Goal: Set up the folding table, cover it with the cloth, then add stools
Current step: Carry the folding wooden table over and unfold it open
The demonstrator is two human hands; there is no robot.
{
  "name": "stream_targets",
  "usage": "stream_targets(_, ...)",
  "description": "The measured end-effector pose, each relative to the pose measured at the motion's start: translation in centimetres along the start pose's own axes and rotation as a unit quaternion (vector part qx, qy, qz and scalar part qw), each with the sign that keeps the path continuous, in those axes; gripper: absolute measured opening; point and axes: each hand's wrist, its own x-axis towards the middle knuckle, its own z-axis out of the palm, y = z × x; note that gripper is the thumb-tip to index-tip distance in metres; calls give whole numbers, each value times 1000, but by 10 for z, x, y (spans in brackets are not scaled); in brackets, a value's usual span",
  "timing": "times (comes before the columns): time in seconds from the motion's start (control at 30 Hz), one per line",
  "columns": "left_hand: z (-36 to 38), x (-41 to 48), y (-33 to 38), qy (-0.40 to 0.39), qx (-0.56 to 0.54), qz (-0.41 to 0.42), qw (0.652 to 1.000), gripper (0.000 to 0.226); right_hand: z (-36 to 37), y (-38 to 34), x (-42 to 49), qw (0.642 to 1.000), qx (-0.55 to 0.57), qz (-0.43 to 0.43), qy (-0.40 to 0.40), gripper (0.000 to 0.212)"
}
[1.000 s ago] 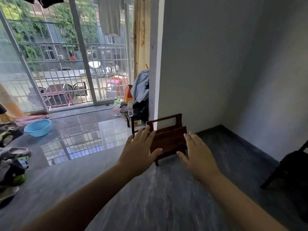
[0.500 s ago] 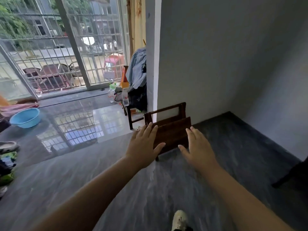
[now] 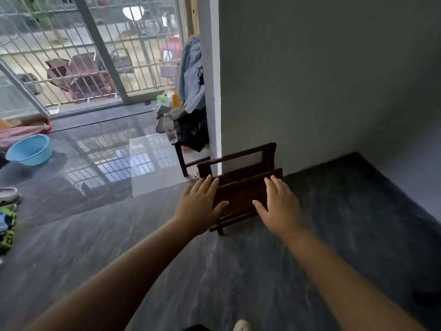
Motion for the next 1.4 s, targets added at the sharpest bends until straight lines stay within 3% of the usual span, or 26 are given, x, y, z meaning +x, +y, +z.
stream_targets(0.57,105,319,-92,-128,6,8,992,73,96,45,295,995,13,51,-82,69)
stream_targets(0.73,151,383,-118,-182,19,-23,983,72,131,61,359,991,16,57,-117,70)
stream_targets(0.93,209,433,-138,-191,3,-86,978,71,169,94,406,987,12,66,-148,72)
stream_targets(1.4,319,495,-153,-203,-38,-118,971,66,257,138,425,971,42,64,-225,69)
